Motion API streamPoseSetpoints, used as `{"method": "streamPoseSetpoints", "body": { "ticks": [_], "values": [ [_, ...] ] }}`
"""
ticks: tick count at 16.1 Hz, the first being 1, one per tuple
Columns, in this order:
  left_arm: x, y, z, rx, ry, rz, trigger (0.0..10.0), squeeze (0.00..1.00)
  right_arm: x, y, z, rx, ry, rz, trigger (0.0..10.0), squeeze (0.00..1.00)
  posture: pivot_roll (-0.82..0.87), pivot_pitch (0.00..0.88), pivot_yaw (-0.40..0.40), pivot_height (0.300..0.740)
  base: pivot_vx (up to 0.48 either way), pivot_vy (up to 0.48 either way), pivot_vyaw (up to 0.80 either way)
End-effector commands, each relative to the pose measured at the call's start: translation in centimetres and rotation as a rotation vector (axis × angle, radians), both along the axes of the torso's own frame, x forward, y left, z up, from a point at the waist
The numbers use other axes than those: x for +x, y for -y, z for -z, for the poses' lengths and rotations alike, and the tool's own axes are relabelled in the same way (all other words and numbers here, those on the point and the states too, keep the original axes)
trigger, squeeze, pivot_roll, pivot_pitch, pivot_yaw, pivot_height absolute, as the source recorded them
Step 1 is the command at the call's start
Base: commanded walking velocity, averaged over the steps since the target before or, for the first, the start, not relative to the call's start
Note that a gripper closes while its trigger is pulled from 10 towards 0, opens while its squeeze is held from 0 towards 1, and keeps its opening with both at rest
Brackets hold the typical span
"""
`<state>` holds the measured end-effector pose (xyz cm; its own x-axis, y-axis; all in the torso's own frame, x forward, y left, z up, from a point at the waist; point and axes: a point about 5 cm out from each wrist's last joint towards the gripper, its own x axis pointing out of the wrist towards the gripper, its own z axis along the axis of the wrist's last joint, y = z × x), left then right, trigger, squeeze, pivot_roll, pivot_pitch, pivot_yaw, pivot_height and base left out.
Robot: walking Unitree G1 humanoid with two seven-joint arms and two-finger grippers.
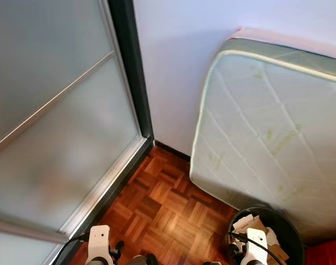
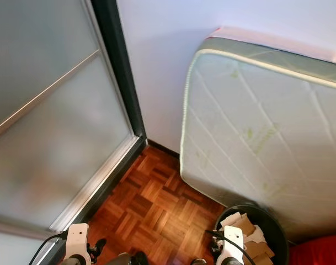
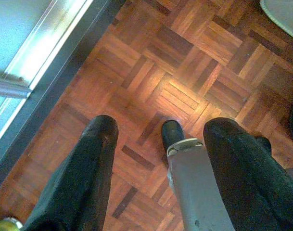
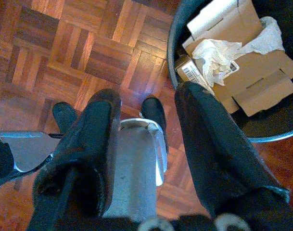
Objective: Clean up the room
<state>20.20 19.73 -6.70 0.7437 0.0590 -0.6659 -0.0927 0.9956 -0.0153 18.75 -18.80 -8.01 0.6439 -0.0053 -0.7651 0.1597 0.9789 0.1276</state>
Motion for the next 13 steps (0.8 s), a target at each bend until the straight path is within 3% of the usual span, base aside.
{"method": "streamPoseSetpoints", "body": {
  "ticks": [1,3,6,13],
  "values": [
    [-0.9,-0.4,0.6,0.012,-0.064,-0.009,10.0,0.0,-1.1,-0.1,0.6,0.005,-0.045,0.008,10.0,0.0,-0.09,0.14,0.064,0.732,0.0,0.0,-0.68],
    [-0.7,-0.5,0.5,0.029,-0.067,0.005,10.0,0.0,-1.1,-0.1,0.6,0.006,-0.049,0.009,10.0,0.0,-0.09,0.127,0.066,0.732,0.0,0.0,-0.68],
    [-0.4,-0.5,0.4,0.048,-0.07,0.009,10.0,0.0,-1.1,0.9,0.5,-0.004,-0.049,0.017,10.0,0.0,-0.1,0.1,0.063,0.732,0.0,-0.371,-0.67],
    [0.8,0.6,0.0,0.02,-0.064,-0.018,10.0,0.0,-0.5,2.7,-0.2,-0.043,-0.037,-0.002,10.0,0.0,-0.13,0.0,0.038,0.732,0.0,0.0,-0.66]
  ]
}}
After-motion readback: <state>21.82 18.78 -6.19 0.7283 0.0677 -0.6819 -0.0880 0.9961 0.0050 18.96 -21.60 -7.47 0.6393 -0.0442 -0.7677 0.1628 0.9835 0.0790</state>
